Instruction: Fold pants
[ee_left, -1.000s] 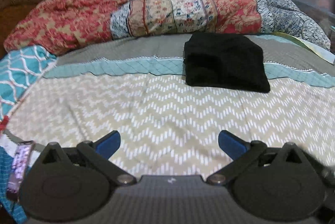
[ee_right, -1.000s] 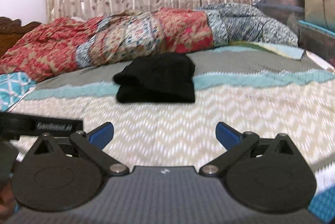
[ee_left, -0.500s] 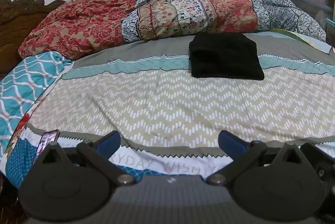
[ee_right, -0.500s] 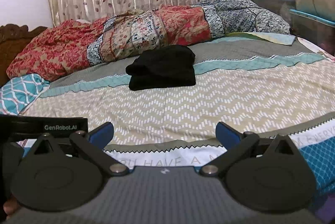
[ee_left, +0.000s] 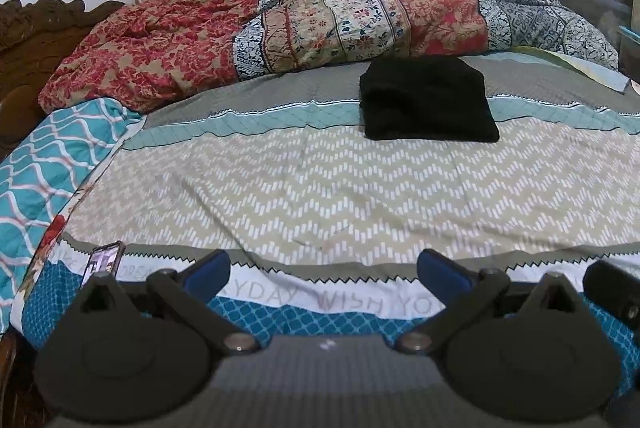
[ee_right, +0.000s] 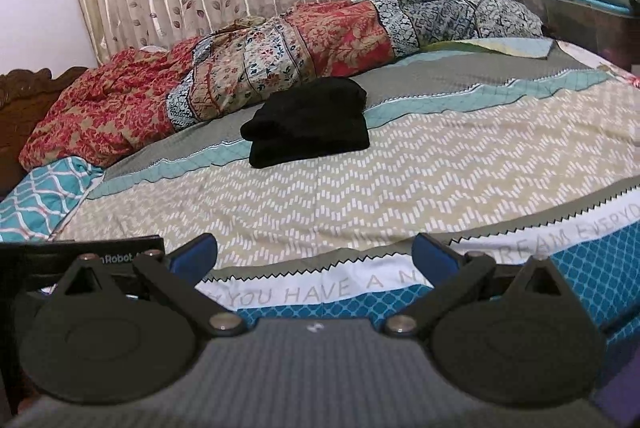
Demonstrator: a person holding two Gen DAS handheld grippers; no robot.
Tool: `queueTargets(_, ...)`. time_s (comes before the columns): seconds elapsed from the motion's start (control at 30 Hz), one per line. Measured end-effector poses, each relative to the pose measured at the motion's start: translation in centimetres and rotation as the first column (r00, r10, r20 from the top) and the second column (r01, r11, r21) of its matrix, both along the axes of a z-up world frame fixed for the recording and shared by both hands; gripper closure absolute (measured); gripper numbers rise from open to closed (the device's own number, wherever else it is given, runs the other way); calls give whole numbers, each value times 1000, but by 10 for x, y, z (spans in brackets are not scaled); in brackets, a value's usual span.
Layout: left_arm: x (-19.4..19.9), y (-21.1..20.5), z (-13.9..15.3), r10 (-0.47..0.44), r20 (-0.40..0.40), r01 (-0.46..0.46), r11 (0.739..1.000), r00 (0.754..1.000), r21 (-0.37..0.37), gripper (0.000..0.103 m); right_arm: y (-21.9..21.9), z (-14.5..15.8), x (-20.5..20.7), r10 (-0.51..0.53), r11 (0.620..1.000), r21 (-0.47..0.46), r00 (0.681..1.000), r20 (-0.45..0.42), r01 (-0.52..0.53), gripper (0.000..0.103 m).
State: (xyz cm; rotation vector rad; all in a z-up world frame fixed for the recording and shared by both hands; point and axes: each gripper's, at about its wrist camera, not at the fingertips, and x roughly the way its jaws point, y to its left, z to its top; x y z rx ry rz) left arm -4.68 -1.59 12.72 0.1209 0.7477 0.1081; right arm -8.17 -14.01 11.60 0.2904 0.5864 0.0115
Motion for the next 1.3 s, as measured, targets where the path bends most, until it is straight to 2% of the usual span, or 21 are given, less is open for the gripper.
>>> queueTargets(0.2, -3, 4, 5, -12, 17, 12, 1000, 1000, -14, 0, -3, 3, -1, 14, 1000, 18, 1000, -7, -14, 0)
queueTargets(0.5, -11, 11, 19, -25, 95, 27, 999, 995, -20, 0, -1, 3, -1, 21, 1000, 13, 1000, -14, -21, 0)
queueTargets(0.67, -7, 11, 12, -24, 46, 25, 999, 999, -22, 0, 0, 4, -1, 34, 999, 6, 999, -17, -34, 0)
queueTargets(0.8, 1, 16, 5, 1, -36, -3, 999, 999, -48, 0, 1, 5, -1, 34, 999, 4, 999, -17, -34, 0)
queueTargets(0.9, 4, 18, -1, 22, -75, -24, 999, 997, -34, 0, 1, 6, -2, 35, 999, 5, 999, -21, -35, 0)
queueTargets(1.07, 6, 21, -7, 35, -120, -41, 998, 992, -49, 0, 0, 6, -2, 37, 999, 6, 999, -24, -36, 0)
queueTargets(1.3, 7, 20, -10, 41, -145, -50, 997, 989, -58, 0, 0, 4, -2, 39, 999, 16, 998, -41, -38, 0)
